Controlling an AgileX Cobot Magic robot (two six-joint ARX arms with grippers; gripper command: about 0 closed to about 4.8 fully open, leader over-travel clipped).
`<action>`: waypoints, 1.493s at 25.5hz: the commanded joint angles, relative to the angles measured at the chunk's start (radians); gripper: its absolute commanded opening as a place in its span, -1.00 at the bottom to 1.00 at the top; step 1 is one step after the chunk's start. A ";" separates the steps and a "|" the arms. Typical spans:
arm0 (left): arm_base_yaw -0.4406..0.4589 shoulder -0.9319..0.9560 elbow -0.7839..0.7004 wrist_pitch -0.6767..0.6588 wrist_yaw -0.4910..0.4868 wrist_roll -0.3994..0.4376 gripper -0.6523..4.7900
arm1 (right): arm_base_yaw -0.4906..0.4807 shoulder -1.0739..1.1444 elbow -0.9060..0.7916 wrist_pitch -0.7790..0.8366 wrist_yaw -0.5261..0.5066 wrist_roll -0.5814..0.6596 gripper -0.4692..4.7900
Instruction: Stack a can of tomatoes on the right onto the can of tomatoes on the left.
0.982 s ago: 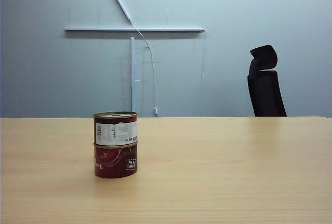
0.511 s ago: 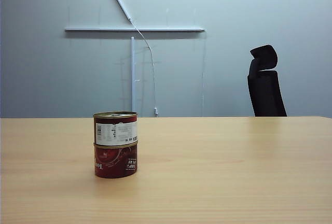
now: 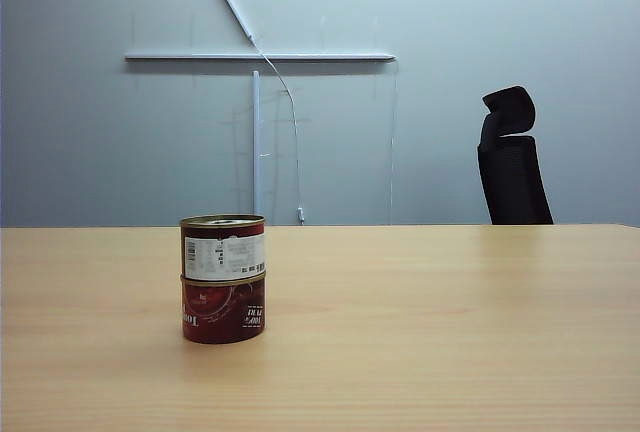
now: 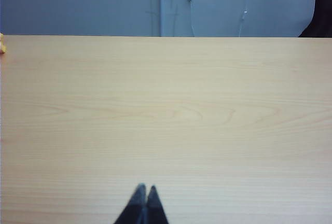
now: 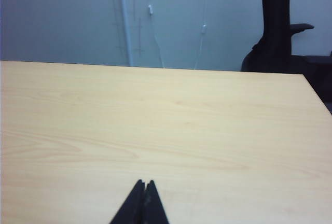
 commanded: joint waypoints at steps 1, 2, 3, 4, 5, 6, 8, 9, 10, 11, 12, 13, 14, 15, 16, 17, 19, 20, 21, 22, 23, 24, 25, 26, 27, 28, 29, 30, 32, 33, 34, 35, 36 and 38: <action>-0.001 0.001 0.003 0.009 0.004 0.000 -0.77 | -0.042 -0.075 -0.105 0.172 -0.014 0.000 -0.84; -0.001 0.001 0.003 0.009 0.004 0.000 -0.77 | -0.051 -0.094 -0.132 0.192 -0.016 0.000 -0.84; -0.001 0.001 0.003 0.009 0.004 0.000 -0.77 | -0.058 -0.112 -0.158 0.214 -0.027 0.000 -0.84; -0.001 0.001 0.003 0.009 0.004 0.000 -0.77 | -0.066 -0.134 -0.188 0.234 -0.037 0.000 -0.84; -0.001 0.001 0.003 0.009 0.004 0.000 -0.77 | -0.079 -0.163 -0.223 0.252 -0.037 0.000 -0.84; -0.001 0.001 0.003 0.009 0.004 0.000 -0.77 | -0.088 -0.179 -0.245 0.265 -0.037 0.000 -0.84; -0.001 0.001 0.003 0.009 0.004 0.000 -0.77 | -0.098 -0.206 -0.280 0.289 -0.037 0.000 -0.84; -0.001 0.001 0.003 0.009 0.004 0.000 -0.77 | -0.101 -0.214 -0.296 0.303 -0.036 0.000 -0.84; -0.001 0.001 0.003 0.009 0.004 0.000 -0.77 | -0.101 -0.221 -0.316 0.328 -0.036 0.000 -0.84; -0.001 0.001 0.003 0.009 0.004 0.000 -0.77 | -0.101 -0.225 -0.334 0.351 -0.032 0.000 -0.84; -0.001 0.001 0.003 0.009 0.004 0.000 -0.77 | -0.101 -0.231 -0.356 0.384 -0.028 0.000 -0.84; -0.001 0.001 0.003 0.009 0.004 0.000 -0.77 | -0.101 -0.237 -0.373 0.407 -0.029 0.000 -0.84; -0.001 0.001 0.003 0.009 0.004 0.000 -0.77 | -0.101 -0.246 -0.388 0.424 -0.029 0.000 -0.84; -0.001 0.001 0.003 0.009 0.004 0.000 -0.77 | -0.101 -0.257 -0.391 0.412 -0.029 0.000 -0.84; -0.001 0.001 0.003 0.009 0.004 0.000 -0.77 | -0.101 -0.266 -0.391 0.404 -0.029 0.000 -0.84; -0.001 0.001 0.003 0.009 0.004 0.000 -0.77 | -0.101 -0.277 -0.391 0.398 -0.027 0.000 -0.84; -0.001 0.001 0.003 0.009 0.004 0.000 -0.77 | -0.101 -0.289 -0.391 0.397 -0.025 0.000 -0.84; -0.001 0.001 0.003 0.009 0.004 0.000 -0.77 | -0.101 -0.300 -0.391 0.388 -0.026 0.000 -0.84; -0.001 0.001 0.003 0.009 0.004 0.000 -0.77 | -0.100 -0.300 -0.391 0.382 -0.026 0.000 -0.84; -0.001 0.001 0.002 0.007 0.003 0.000 -0.77 | -0.100 -0.300 -0.391 0.375 -0.026 0.000 -0.84; -0.001 0.001 0.003 0.007 0.003 0.000 -0.77 | -0.100 -0.300 -0.391 0.365 -0.029 0.001 -0.84; -0.001 0.001 0.003 0.006 0.004 0.000 -0.77 | -0.100 -0.300 -0.391 0.352 -0.028 0.001 -0.84; -0.001 0.001 0.003 0.004 0.003 0.000 -0.77 | -0.100 -0.300 -0.391 0.336 -0.028 0.001 -0.84; -0.001 0.001 0.003 0.003 0.004 0.000 -0.77 | -0.100 -0.300 -0.391 0.324 -0.028 0.001 -0.84; -0.001 0.001 0.003 0.002 0.004 0.000 -0.77 | -0.100 -0.300 -0.391 0.309 -0.028 0.001 -0.84; -0.001 0.001 0.003 0.002 0.004 0.000 -0.77 | -0.100 -0.300 -0.391 0.298 -0.028 0.001 -0.84; -0.001 0.001 0.003 0.002 0.004 0.000 -0.77 | -0.100 -0.300 -0.391 0.285 -0.028 0.001 -0.84; -0.001 0.001 0.003 0.002 0.004 0.000 -0.77 | -0.100 -0.300 -0.391 0.276 -0.028 0.001 -0.84; -0.001 0.001 0.003 0.002 0.004 0.000 -0.77 | -0.100 -0.300 -0.391 0.249 -0.027 0.001 -0.84; -0.001 0.001 0.003 0.002 0.004 0.000 -0.77 | -0.100 -0.300 -0.391 0.247 -0.027 0.001 -0.84; -0.001 0.001 0.003 0.002 0.004 0.000 -0.77 | -0.100 -0.300 -0.391 0.248 -0.027 0.000 -0.84; -0.001 0.001 0.003 0.002 0.004 0.000 -0.77 | -0.100 -0.300 -0.391 0.249 -0.027 0.000 -0.84; -0.001 0.001 0.003 0.002 0.004 0.000 -0.77 | -0.100 -0.300 -0.391 0.249 -0.027 0.000 -0.84; -0.001 0.001 0.003 0.002 0.004 0.000 -0.77 | -0.100 -0.300 -0.391 0.246 -0.025 0.000 -0.84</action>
